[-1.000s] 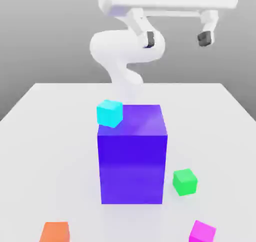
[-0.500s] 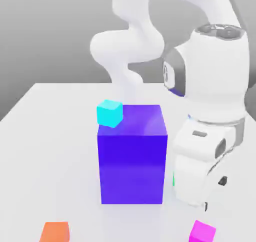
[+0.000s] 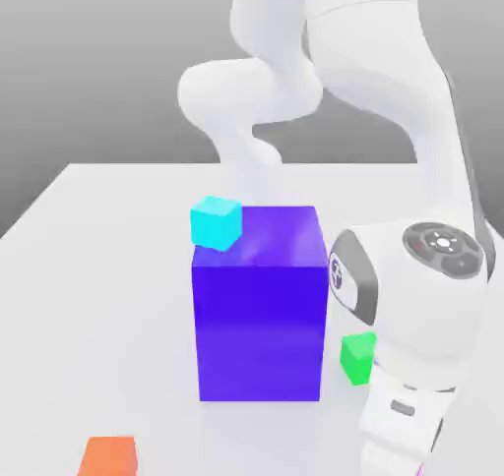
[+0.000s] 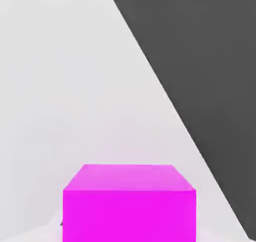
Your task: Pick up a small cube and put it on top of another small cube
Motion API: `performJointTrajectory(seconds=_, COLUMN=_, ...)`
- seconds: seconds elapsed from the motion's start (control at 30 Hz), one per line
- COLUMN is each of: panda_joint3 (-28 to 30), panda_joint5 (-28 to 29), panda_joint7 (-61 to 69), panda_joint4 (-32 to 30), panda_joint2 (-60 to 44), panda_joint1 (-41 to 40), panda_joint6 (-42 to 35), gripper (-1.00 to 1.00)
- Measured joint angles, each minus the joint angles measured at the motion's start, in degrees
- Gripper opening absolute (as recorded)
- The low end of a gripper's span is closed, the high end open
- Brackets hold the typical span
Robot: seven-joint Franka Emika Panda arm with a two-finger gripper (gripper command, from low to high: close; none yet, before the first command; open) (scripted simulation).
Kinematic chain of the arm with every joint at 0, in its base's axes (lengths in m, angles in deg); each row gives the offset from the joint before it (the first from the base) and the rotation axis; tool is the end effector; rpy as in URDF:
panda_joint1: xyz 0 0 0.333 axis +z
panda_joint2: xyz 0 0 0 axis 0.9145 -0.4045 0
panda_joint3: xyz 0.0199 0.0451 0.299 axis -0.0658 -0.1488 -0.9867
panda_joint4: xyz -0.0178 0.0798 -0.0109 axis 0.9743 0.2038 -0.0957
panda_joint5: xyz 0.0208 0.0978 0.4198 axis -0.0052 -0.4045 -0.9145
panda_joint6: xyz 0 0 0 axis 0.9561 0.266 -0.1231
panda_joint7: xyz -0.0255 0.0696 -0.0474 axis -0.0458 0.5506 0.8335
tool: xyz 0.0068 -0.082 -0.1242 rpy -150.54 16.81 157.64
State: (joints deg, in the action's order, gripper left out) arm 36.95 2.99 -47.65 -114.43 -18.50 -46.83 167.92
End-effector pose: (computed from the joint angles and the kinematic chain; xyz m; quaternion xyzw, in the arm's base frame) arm 0.5108 0.1683 0.0516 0.9909 0.1344 -0.0004 0.0003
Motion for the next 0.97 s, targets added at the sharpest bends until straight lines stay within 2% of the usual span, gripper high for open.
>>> performJointTrajectory(seconds=0.13, panda_joint3=0.2, panda_joint5=0.7, panda_joint7=0.5, panda_joint4=-2.4, panda_joint2=7.7, panda_joint1=0.3, panda_joint6=-5.3, gripper=-1.00)
performJointTrajectory(seconds=0.37, panda_joint3=-1.4, panda_joint5=5.2, panda_joint7=11.5, panda_joint4=-16.0, panda_joint2=21.9, panda_joint1=1.1, panda_joint6=-5.7, gripper=-1.00)
performJointTrajectory(seconds=0.6, panda_joint3=-2.4, panda_joint5=1.9, panda_joint7=28.9, panda_joint4=-30.6, panda_joint2=35.3, panda_joint1=5.0, panda_joint6=-4.7, gripper=-1.00)
performJointTrajectory(seconds=0.7, panda_joint3=-2.2, panda_joint5=0.4, panda_joint7=32.5, panda_joint4=-32.9, panda_joint2=34.4, panda_joint1=6.5, panda_joint6=-1.5, gripper=-1.00)
performJointTrajectory(seconds=0.87, panda_joint3=-2.2, panda_joint5=0.8, panda_joint7=32.6, panda_joint4=-32.8, panda_joint2=25.4, panda_joint1=6.5, panda_joint6=7.4, gripper=-1.00)
performJointTrajectory(seconds=0.9, panda_joint3=-2.0, panda_joint5=1.2, panda_joint7=32.4, panda_joint4=-32.8, panda_joint2=24.0, panda_joint1=6.5, panda_joint6=8.8, gripper=1.00)
performJointTrajectory(seconds=0.97, panda_joint3=-2.0, panda_joint5=1.2, panda_joint7=32.4, panda_joint4=-32.8, panda_joint2=24.0, panda_joint1=6.5, panda_joint6=8.8, gripper=1.00)
